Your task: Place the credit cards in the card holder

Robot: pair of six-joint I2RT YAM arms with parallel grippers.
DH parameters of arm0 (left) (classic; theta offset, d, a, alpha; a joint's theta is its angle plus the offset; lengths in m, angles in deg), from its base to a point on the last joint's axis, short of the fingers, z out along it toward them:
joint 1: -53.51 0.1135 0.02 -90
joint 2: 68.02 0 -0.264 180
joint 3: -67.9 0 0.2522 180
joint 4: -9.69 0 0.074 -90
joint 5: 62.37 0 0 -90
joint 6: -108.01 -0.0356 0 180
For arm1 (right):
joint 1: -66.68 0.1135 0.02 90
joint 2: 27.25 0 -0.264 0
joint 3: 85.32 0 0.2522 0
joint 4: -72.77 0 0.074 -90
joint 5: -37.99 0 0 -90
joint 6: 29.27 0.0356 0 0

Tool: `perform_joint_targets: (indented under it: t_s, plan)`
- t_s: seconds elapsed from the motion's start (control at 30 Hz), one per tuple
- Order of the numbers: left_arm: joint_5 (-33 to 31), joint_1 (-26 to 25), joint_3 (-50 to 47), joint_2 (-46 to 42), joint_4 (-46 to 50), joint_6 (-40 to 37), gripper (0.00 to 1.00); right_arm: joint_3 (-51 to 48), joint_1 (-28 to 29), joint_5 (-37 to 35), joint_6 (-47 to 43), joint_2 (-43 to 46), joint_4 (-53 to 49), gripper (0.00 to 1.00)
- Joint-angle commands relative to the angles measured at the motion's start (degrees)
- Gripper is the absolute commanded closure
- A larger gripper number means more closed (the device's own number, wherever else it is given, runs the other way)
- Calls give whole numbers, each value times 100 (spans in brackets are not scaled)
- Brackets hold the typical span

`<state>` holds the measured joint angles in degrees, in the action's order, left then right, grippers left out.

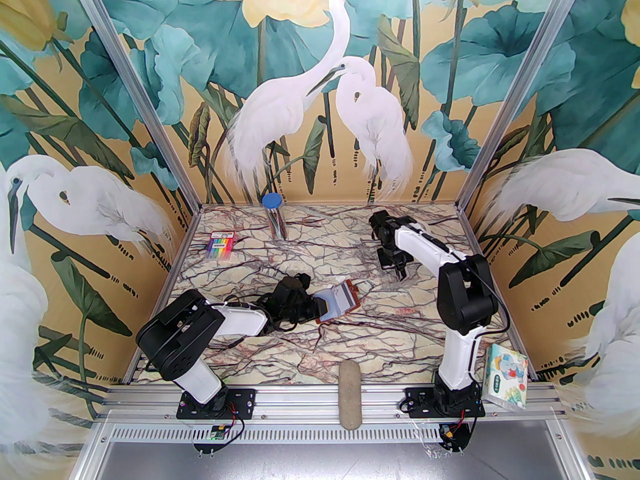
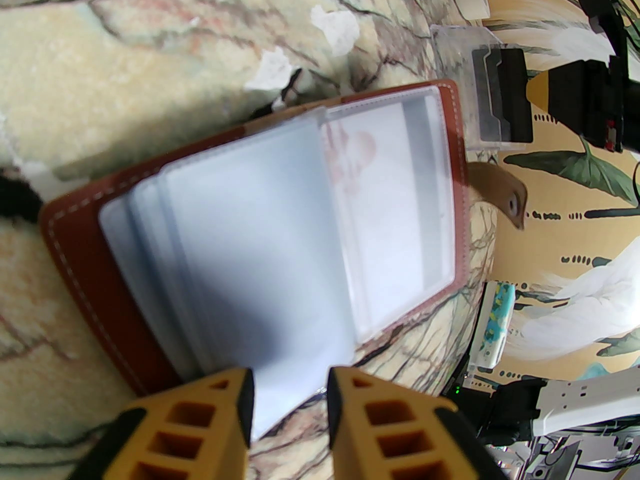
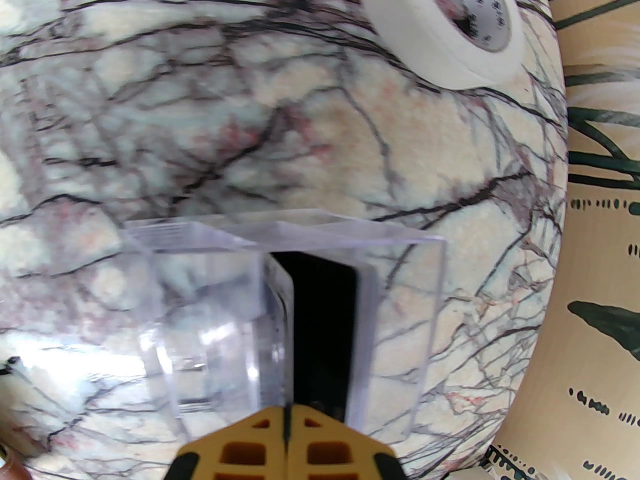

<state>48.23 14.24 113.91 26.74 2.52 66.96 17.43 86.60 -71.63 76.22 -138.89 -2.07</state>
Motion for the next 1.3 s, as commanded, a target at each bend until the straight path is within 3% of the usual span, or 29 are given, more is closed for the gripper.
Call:
perform_joint_targets:
  t_s: [0.0,0.4,0.87,1.27]
  plan:
    - [-21,37,-8,283,331,50,67,24,47,318,-19,-95,17,91]
    - [-13,36,-18,305,309,53,65,15,54,445,-29,-113,70,87]
    - [1,41,-20,309,298,53,65,11,55,414,-19,12,120,73]
    - [5,41,-25,315,298,53,65,31,56,157,-9,69,136,72]
